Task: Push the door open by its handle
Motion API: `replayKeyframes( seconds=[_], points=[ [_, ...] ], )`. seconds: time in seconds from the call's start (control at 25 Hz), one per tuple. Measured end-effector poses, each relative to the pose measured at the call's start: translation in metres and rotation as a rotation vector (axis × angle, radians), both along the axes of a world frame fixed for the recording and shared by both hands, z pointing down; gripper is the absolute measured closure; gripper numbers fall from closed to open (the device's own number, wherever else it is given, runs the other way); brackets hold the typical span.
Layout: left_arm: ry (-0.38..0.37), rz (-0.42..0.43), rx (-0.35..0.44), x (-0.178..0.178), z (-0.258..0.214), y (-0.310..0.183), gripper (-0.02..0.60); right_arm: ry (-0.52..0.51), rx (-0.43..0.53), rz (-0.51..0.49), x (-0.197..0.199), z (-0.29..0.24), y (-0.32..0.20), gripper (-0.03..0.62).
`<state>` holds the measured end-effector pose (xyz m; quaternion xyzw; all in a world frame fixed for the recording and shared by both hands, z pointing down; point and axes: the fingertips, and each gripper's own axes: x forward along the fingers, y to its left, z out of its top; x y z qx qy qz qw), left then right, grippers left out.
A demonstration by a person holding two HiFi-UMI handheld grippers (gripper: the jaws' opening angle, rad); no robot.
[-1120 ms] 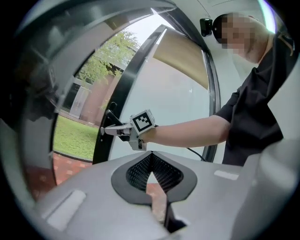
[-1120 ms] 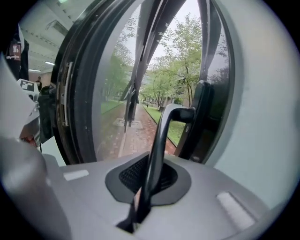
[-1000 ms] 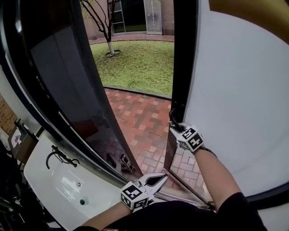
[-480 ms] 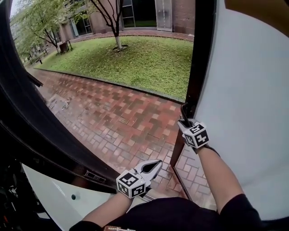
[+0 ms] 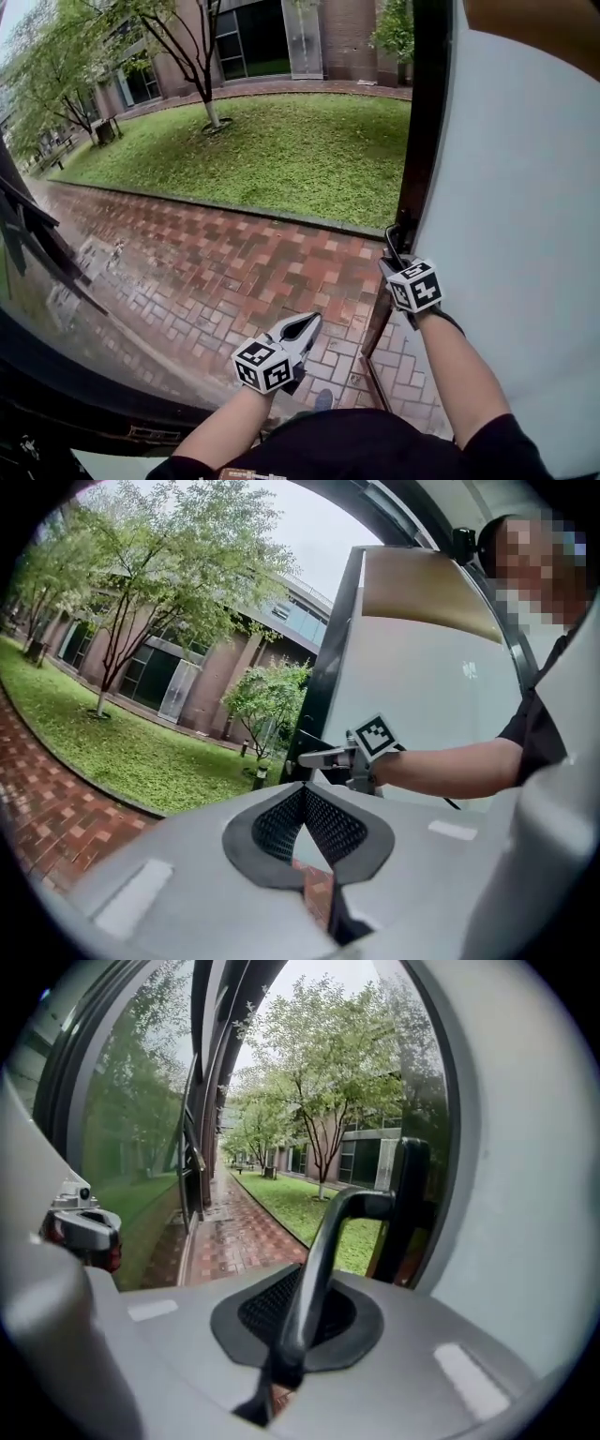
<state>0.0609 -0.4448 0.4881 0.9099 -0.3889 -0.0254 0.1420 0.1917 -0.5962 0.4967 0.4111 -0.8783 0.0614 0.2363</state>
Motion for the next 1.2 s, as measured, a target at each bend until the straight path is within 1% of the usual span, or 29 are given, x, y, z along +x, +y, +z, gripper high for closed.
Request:
replayKeyframes(
  seconds=[0.08, 0.16, 0.2, 0.24, 0.32, 0.36, 0.4, 0.44, 0.48, 0.52, 0.56, 0.6, 0.68, 0.76, 0.88, 0.96, 1.04, 1.12, 1.2],
  points=[
    [0.012, 0.031, 0.004, 0.003, 0.011, -0.038, 0.584, 0.017, 0.004, 0.043, 0.022, 0.0, -0.013, 0.599],
    [0.034, 0.07, 0.006, 0.006, 0.023, -0.078, 0.586, 0.029, 0.03, 0.096, 0.045, -0.002, -0.023, 0.599],
    [0.043, 0.087, 0.005, 0.008, 0.03, -0.098, 0.584, 0.039, 0.025, 0.118, 0.058, 0.003, -0.026, 0.599],
    [0.046, 0.102, 0.0, 0.011, 0.036, -0.118, 0.584, 0.059, -0.016, 0.128, 0.071, 0.019, -0.027, 0.599],
    [0.037, 0.137, -0.018, 0.016, 0.042, -0.153, 0.584, 0.126, -0.169, 0.122, 0.094, 0.079, -0.021, 0.599],
    [0.028, 0.166, -0.021, 0.018, 0.041, -0.163, 0.586, 0.146, -0.224, 0.127, 0.105, 0.107, -0.013, 0.597],
    [0.013, 0.2, -0.015, 0.02, 0.039, -0.171, 0.584, 0.135, -0.246, 0.152, 0.117, 0.125, -0.004, 0.595],
    [-0.002, 0.231, -0.002, 0.021, 0.035, -0.178, 0.584, 0.082, -0.234, 0.195, 0.128, 0.13, 0.003, 0.595],
    [-0.012, 0.253, 0.013, 0.022, 0.029, -0.187, 0.584, 0.001, -0.192, 0.246, 0.14, 0.122, 0.005, 0.594],
    [-0.013, 0.267, 0.024, 0.022, 0.024, -0.197, 0.584, -0.078, -0.129, 0.288, 0.151, 0.105, 0.002, 0.595],
    [-0.009, 0.273, 0.029, 0.024, 0.021, -0.207, 0.584, -0.135, -0.055, 0.313, 0.161, 0.085, -0.001, 0.594],
    [-0.003, 0.276, 0.03, 0.027, 0.019, -0.217, 0.584, -0.169, 0.018, 0.322, 0.17, 0.064, -0.004, 0.595],
    [0.002, 0.269, 0.031, 0.034, 0.02, -0.235, 0.584, -0.218, 0.119, 0.309, 0.179, 0.029, -0.01, 0.594],
    [0.001, 0.253, 0.034, 0.042, 0.018, -0.249, 0.584, -0.27, 0.147, 0.264, 0.176, 0.018, -0.017, 0.594],
    [-0.007, 0.22, 0.025, 0.049, 0.015, -0.258, 0.584, -0.307, 0.106, 0.172, 0.156, 0.041, -0.028, 0.594],
    [-0.005, 0.191, 0.011, 0.049, 0.013, -0.26, 0.584, -0.322, 0.082, 0.131, 0.146, 0.054, -0.038, 0.594],
    [-0.001, 0.167, 0.013, 0.052, 0.012, -0.265, 0.584, -0.341, 0.077, 0.091, 0.141, 0.058, -0.051, 0.594],
    [0.007, 0.151, 0.014, 0.056, 0.016, -0.271, 0.584, -0.35, 0.07, 0.065, 0.141, 0.063, -0.064, 0.594],
    [0.002, 0.158, 0.017, 0.056, 0.021, -0.273, 0.586, -0.374, 0.063, 0.06, 0.138, 0.068, -0.073, 0.594]
  ],
)
